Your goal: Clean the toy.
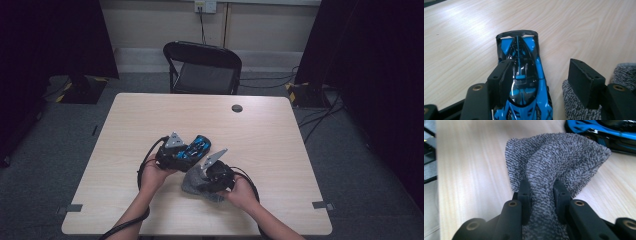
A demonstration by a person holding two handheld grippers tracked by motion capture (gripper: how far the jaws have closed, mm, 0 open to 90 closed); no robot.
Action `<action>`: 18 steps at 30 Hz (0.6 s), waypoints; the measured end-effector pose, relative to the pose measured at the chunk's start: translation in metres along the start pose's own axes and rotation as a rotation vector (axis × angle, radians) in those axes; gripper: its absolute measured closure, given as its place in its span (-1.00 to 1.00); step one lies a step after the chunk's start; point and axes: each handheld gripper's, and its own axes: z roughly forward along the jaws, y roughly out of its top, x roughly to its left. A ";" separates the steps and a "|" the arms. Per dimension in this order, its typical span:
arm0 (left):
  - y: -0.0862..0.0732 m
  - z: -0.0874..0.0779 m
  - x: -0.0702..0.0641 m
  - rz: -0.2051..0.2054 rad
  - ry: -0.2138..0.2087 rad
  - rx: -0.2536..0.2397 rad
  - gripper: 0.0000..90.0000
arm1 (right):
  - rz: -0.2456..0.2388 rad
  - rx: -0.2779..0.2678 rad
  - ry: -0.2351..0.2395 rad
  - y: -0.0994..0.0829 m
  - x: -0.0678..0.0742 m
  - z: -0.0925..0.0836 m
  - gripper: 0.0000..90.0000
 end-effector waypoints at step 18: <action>-0.018 -0.031 -0.014 0.061 -0.215 0.036 -0.19 | -0.063 0.011 0.065 0.003 -0.001 0.004 0.60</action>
